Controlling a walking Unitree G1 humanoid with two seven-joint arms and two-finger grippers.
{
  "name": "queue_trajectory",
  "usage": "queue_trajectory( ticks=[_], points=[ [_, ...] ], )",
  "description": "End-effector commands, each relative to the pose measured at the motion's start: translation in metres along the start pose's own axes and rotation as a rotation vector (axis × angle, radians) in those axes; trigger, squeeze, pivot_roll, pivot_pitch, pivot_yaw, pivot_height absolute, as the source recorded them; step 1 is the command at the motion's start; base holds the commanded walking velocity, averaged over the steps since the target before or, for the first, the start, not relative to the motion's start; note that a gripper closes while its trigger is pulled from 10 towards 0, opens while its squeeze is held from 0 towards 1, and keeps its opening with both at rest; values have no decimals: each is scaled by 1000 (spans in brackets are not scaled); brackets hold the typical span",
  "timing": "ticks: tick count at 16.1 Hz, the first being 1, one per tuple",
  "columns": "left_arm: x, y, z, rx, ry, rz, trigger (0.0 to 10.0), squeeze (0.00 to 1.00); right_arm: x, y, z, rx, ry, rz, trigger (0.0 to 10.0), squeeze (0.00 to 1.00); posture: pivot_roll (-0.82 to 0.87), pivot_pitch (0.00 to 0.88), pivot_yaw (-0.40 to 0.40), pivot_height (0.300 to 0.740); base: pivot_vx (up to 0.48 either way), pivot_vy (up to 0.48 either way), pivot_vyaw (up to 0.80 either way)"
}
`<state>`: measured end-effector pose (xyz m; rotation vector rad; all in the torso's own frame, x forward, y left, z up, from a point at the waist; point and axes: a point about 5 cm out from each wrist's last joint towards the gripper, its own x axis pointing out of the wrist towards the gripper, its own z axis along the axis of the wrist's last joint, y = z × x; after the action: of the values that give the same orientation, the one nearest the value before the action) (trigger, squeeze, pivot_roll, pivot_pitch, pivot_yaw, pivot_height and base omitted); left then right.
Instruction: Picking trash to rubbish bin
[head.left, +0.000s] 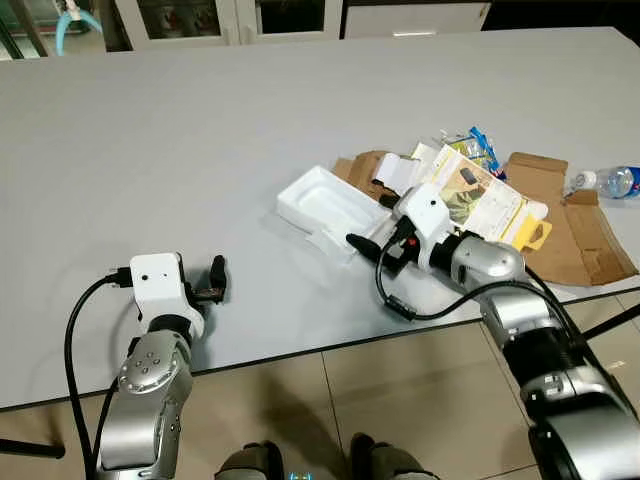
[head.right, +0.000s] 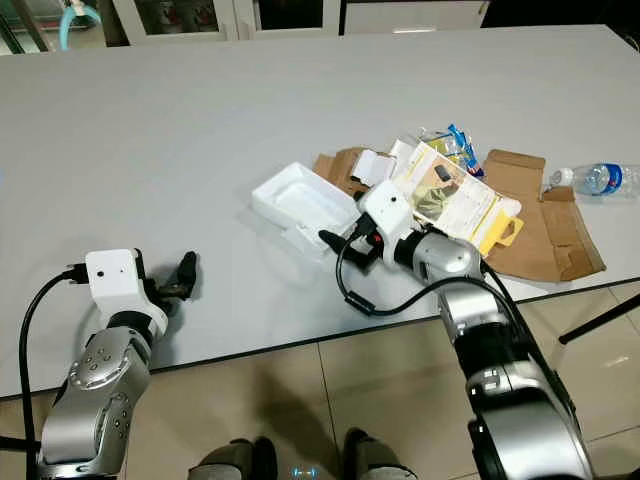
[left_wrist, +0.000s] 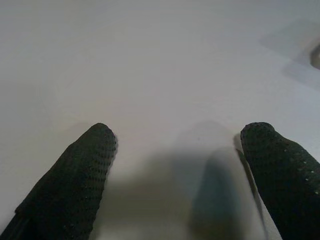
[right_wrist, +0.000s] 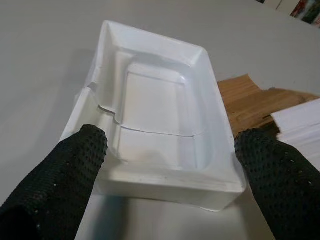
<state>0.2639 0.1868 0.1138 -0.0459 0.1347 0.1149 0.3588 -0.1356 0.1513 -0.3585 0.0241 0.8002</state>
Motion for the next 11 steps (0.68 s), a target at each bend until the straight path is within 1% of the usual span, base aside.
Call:
queue_trajectory(
  ticks=[1, 3, 4, 6, 9, 10, 11],
  points=[
    [-2, 0, -2, -2, 19, 10, 10000, 0, -2, -9, 6, -17, -21, -14, 10000, 0, -33, 208, -12, 740, 0, 0, 0],
    [-1, -1, -3, -6, 21, 2, 10000, 0, -1, -12, 9, -23, -35, -30, 10000, 0, -37, 204, -14, 740, 0, 0, 0],
    [-2, -13, -3, -34, 34, -111, 10000, 0, -2, -14, 11, -36, -41, -36, 10000, 0, -36, 200, -12, 740, 0, 0, 0],
    [-3, -21, 2, -15, 28, -212, 10000, 0, -3, -18, 13, -45, -48, -52, 10000, 0, -34, 194, -8, 740, 0, 0, 0],
    [-4, -26, 10, 28, 38, -339, 10000, 0, -5, -25, 18, -57, -63, -65, 10000, 0, -31, 187, -5, 740, 0, 0, 0],
    [-7, -27, 15, 50, 49, -403, 10000, 0, -6, -27, 22, -69, -71, -38, 10000, 0, -29, 186, -5, 740, 0, 0, 0],
    [-11, -26, 17, 73, 65, -443, 10000, 0, -8, -28, 26, -81, -74, -9, 10000, 0, -28, 186, -5, 740, 0, 0, 0]
  ],
)
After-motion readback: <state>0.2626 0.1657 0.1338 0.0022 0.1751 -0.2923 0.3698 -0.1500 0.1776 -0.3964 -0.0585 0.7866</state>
